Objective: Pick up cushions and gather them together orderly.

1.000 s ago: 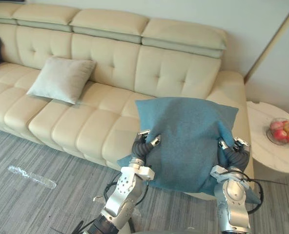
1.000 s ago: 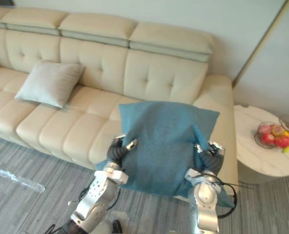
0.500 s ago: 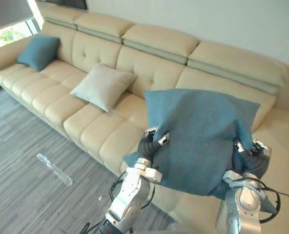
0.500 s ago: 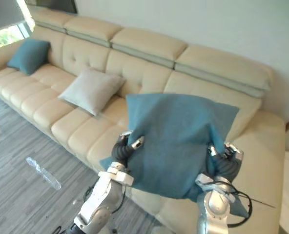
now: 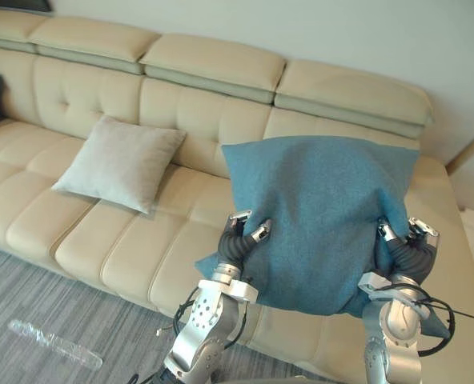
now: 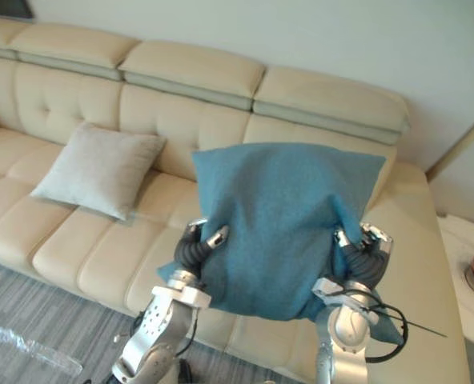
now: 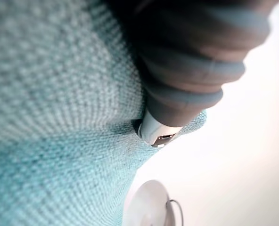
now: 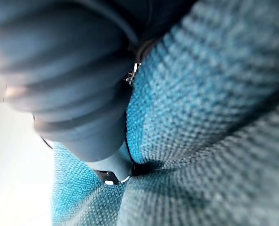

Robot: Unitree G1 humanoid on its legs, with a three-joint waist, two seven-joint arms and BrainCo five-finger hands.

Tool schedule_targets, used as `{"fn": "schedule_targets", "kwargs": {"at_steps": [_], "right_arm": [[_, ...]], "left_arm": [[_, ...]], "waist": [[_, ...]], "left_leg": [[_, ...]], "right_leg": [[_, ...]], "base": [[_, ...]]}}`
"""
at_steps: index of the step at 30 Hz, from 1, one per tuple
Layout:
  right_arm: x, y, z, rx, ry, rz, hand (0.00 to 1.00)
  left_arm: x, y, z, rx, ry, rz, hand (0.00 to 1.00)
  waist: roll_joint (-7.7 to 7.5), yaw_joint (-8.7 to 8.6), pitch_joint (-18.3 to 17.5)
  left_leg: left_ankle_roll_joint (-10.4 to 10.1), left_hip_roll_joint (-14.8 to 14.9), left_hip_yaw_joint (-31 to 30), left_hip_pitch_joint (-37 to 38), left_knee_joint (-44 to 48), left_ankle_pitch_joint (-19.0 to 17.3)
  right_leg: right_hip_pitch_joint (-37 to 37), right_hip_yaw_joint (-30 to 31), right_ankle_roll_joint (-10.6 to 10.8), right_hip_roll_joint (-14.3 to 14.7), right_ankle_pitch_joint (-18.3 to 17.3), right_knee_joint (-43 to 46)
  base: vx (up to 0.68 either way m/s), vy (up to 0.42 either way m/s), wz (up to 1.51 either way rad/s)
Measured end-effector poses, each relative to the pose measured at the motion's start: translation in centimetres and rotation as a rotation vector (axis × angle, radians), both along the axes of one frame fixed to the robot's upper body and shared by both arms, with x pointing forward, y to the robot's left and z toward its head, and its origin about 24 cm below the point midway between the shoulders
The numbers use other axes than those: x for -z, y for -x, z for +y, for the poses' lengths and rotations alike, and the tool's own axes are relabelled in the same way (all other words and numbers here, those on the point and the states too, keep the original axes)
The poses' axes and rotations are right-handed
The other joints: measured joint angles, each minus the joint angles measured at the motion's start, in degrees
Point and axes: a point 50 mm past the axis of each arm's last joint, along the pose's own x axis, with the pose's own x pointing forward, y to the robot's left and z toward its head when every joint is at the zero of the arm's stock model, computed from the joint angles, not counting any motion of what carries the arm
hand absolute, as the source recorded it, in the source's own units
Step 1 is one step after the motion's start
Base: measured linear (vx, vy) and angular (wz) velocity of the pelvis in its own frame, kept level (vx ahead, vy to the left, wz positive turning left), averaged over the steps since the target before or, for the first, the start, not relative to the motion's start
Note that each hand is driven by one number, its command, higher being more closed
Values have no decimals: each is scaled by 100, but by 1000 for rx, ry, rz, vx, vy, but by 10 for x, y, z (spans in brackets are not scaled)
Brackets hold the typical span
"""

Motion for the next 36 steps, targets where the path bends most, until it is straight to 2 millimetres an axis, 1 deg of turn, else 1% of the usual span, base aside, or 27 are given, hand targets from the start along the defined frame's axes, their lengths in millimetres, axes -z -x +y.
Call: {"fn": "schedule_targets", "kwargs": {"at_steps": [1, 2, 3, 4, 5, 6, 7, 8, 9, 10, 12, 14, 15, 16, 17, 18, 19, 20, 21, 25, 28, 31, 33, 36], "right_arm": [[1, -1, 3, -17, -3, 4, 100], [1, -4, 6, -33, -5, 4, 100], [1, -5, 7, -37, -5, 4, 100], [5, -11, 7, -41, 11, 23, 100], [6, -11, 7, -41, 14, 28, 100], [9, -13, 7, -40, 15, 37, 100], [10, -13, 4, -38, 25, 46, 100], [10, -12, 3, -37, 30, 48, 100], [12, -11, 1, -28, 33, 59, 100], [12, -11, 0, -26, 34, 61, 100], [13, -9, -1, -21, 35, 67, 100], [13, -9, -1, -21, 33, 65, 100], [10, -9, -1, -21, 35, 54, 100], [8, -8, -1, -22, 38, 47, 100], [7, -8, -1, -22, 42, 41, 100], [6, -9, -3, -25, 53, 37, 100], [5, -9, -3, -25, 54, 37, 100], [5, -9, -3, -25, 54, 37, 100], [5, -9, -3, -25, 53, 36, 100], [4, -10, -2, -25, 57, 33, 100], [3, -11, -2, -27, 62, 33, 100], [4, -11, -2, -27, 63, 34, 100], [6, -12, -2, -27, 61, 47, 100], [5, -13, -1, -29, 67, 46, 100]], "left_arm": [[0, -1, 3, -15, -1, 1, 100], [0, -2, 6, -29, -1, 0, 100], [0, -3, 7, -32, -1, -1, 100], [0, -3, 7, -35, -3, -2, 100], [0, -3, 7, -35, -4, -3, 100], [-1, -3, 7, -36, -10, -12, 100], [2, -3, 4, -33, -13, 4, 100], [3, -3, 4, -32, -15, 7, 100], [4, -3, 3, -28, -19, 14, 100], [4, -3, 3, -27, -17, 14, 100], [3, -3, 1, -24, -7, 15, 100], [3, -3, 1, -24, -7, 14, 100], [2, -3, 1, -24, -5, 12, 100], [2, -3, 0, -24, -3, 9, 100], [1, -3, 0, -24, 1, 6, 100], [0, -3, -1, -25, 7, 5, 100], [0, -3, -1, -24, 7, 5, 100], [0, -3, -1, -24, 7, 5, 100], [0, -3, -1, -25, 8, 3, 100], [-1, -3, -1, -25, 9, 0, 100], [-1, -3, -1, -25, 9, 0, 100], [-1, -3, -1, -25, 4, -4, 100], [-1, -3, -1, -27, -10, -12, 100], [-2, -3, -1, -33, -24, -21, 100]], "waist": [[0, 5, 4], [12, 37, 16], [21, 39, 21], [13, 37, 10], [-7, 34, -13], [-105, -39, -33], [53, -75, 8], [89, -77, 11], [191, -83, -16], [208, -80, -27], [305, -82, 13], [301, -46, 9], [272, -47, -17], [269, -51, -21], [268, -50, -27], [276, -40, -33], [277, -40, -39], [276, -24, -58], [269, -20, -64], [240, -27, -93], [193, -18, -130], [186, -39, -137], [140, -39, -176], [111, -37, -236]], "left_leg": [[-5, 44, 159, 143, -142, -6], [-56, 111, 330, 333, -379, -29], [-82, 156, 399, 393, -435, -18], [-173, 195, 507, 507, -561, 17], [-185, 189, 533, 504, -578, 21], [-251, 133, 545, 477, -536, -11], [-309, 234, 466, 464, -407, -36], [-322, 260, 446, 466, -397, -28], [-393, 311, 346, 477, -413, 20], [-423, 329, 310, 495, -414, 48], [-455, 525, 36, 493, -140, 103], [-402, 597, -176, 500, 101, 174], [-408, 554, -381, 504, 114, 258], [-395, 518, -455, 506, 92, 291], [-398, 473, -542, 498, 58, 321], [-426, 358, -728, 525, -76, 369], [-435, 327, -776, 543, -140, 375], [-453, 258, -873, 612, -354, 385], [-454, 164, -898, 796, -766, 385], [-455, 26, -839, 928, -1234, 384], [-453, -138, -667, 993, -1565, 385], [-407, -243, -581, 996, -1616, 411], [-363, -311, -543, 984, -1663, 437], [-311, -346, -529, 871, -1707, 476]], "right_leg": [[-159, -262, 2, -48, 28, 176], [-396, -798, -54, -59, -31, 340], [-486, -1070, -101, -62, -71, 369], [-614, -1703, -290, -51, -83, 176], [-630, -1804, -368, -46, -50, 89], [-617, -1944, -661, 6, 73, -236], [-526, -2004, -597, 68, 48, -288], [-497, -2025, -601, 92, 51, -307], [-438, -2076, -627, 160, 54, -350], [-418, -2092, -644, 180, 49, -350], [-110, -2212, -740, 364, 98, -531], [140, -2213, -793, 464, 130, -713], [248, -2192, -838, 464, 161, -857], [284, -2184, -857, 457, 184, -927], [295, -2163, -860, 451, 222, -991], [350, -2088, -844, 453, 351, -1227], [361, -2055, -839, 455, 397, -1297], [354, -1988, -834, 458, 497, -1415], [345, -1866, -825, 458, 608, -1568], [209, -1691, -749, 394, 775, -1697], [4, -1424, -603, 298, 866, -1736], [-50, -1328, -511, 213, 922, -1766], [-61, -1262, -448, 161, 981, -1862], [-136, -1245, -435, 135, 1103, -2008]], "base": [[-13, 93, -103], [-27, 65, -95], [-58, 26, -92], [-45, -14, -51], [-23, -102, -31], [23, -143, -1], [44, -156, 1], [62, -123, 6], [68, -92, 7], [94, -144, 14], [97, -146, 12], [62, -85, -2], [46, -47, -5], [38, -8, -4], [29, 32, -9], [25, 49, -12], [7, 70, -23], [7, 71, -29], [4, 70, -27], [-21, 82, -23], [-63, 85, -31], [-65, 69, -18], [-46, 50, -7], [0, 0, 0]]}}
